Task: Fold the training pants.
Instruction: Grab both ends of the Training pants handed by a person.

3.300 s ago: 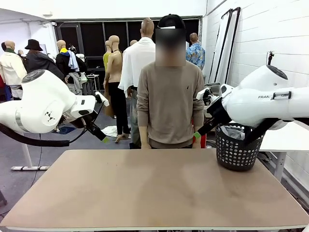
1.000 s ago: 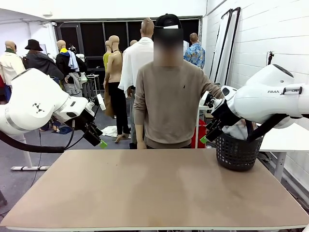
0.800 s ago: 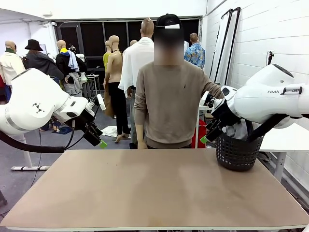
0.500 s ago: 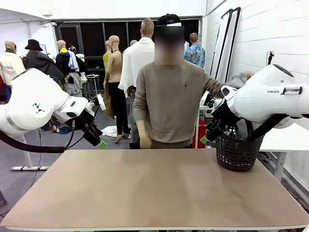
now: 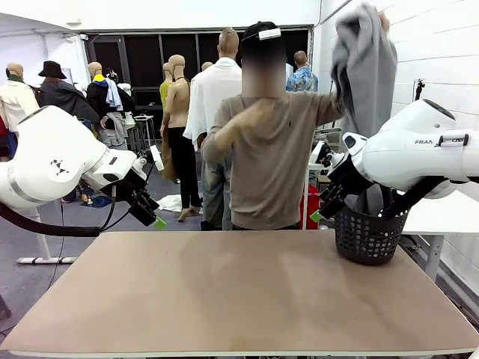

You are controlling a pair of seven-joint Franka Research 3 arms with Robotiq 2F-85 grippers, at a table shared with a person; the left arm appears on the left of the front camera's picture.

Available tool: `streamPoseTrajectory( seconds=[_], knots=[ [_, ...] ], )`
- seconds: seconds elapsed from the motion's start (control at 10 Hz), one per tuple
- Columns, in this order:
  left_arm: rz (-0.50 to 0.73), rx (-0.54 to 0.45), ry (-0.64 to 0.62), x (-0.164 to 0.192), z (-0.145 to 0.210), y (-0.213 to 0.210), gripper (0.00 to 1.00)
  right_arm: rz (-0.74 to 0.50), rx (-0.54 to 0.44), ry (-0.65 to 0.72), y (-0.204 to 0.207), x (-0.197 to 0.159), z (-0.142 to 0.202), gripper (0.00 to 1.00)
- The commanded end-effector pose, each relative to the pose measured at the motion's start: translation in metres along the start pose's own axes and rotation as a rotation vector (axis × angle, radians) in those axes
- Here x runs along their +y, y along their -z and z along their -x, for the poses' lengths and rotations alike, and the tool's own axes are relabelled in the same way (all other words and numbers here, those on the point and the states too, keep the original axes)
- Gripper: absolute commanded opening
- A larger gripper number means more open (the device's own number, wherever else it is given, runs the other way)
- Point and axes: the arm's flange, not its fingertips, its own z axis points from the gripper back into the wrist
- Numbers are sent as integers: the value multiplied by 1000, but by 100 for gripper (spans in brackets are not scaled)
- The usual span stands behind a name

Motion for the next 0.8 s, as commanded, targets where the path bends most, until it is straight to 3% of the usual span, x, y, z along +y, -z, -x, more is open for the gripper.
streamPoseTrajectory(
  seconds=[0.0, 0.7],
  knots=[
    [11, -8, 4, 2, 1, 0, 100, -9, -4, -4, 1, -1, 1, 100],
    [11, -8, 4, 2, 1, 0, 100, -9, -4, -4, 1, -1, 1, 100]
  ],
)
